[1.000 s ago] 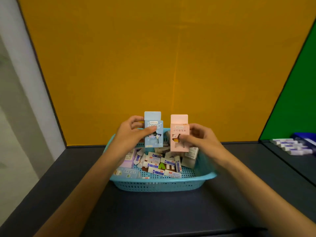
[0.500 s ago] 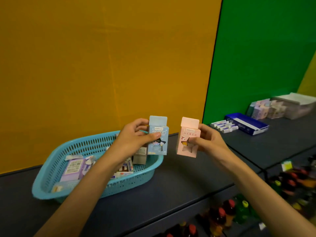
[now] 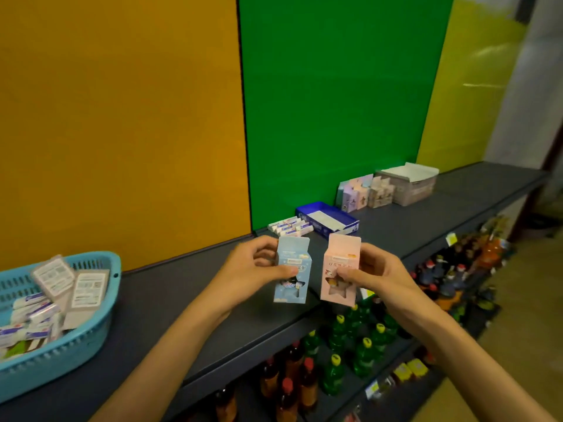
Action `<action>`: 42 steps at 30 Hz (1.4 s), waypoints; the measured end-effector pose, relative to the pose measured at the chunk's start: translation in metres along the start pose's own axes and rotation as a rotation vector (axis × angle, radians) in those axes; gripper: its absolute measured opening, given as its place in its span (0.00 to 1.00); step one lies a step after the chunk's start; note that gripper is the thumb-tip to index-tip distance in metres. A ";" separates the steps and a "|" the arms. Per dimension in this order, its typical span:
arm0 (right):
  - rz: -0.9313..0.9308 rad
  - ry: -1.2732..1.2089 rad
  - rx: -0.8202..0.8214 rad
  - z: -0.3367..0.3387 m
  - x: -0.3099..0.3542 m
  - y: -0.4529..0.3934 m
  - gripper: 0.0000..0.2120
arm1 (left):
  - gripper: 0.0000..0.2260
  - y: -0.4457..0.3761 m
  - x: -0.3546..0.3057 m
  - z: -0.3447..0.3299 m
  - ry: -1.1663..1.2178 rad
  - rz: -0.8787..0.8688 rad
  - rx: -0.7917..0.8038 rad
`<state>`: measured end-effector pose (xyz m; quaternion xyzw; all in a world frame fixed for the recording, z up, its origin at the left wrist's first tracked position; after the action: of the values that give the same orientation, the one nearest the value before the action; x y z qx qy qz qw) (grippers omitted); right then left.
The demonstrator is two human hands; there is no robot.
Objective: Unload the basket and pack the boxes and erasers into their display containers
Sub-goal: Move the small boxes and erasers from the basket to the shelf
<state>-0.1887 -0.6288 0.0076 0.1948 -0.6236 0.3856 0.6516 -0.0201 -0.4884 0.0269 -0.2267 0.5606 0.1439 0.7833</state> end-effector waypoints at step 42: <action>0.162 0.716 0.336 0.341 -0.127 -0.320 0.20 | 0.14 -0.392 0.028 -0.235 -0.410 0.116 -0.280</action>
<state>-0.1663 -1.1132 0.0084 0.1019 -0.2988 0.5757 0.7543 -0.0141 -0.9457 0.0137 -0.2667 0.3768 0.3078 0.8319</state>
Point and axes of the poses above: each hand's wrist, its own y-axis away from the middle knuckle, its own z-axis out of the back of the hand, x = y × z, the point moved 9 cm from there along -y, towards the middle knuckle, and after that the axes turned 4 degrees about y, right-handed, at the moved point
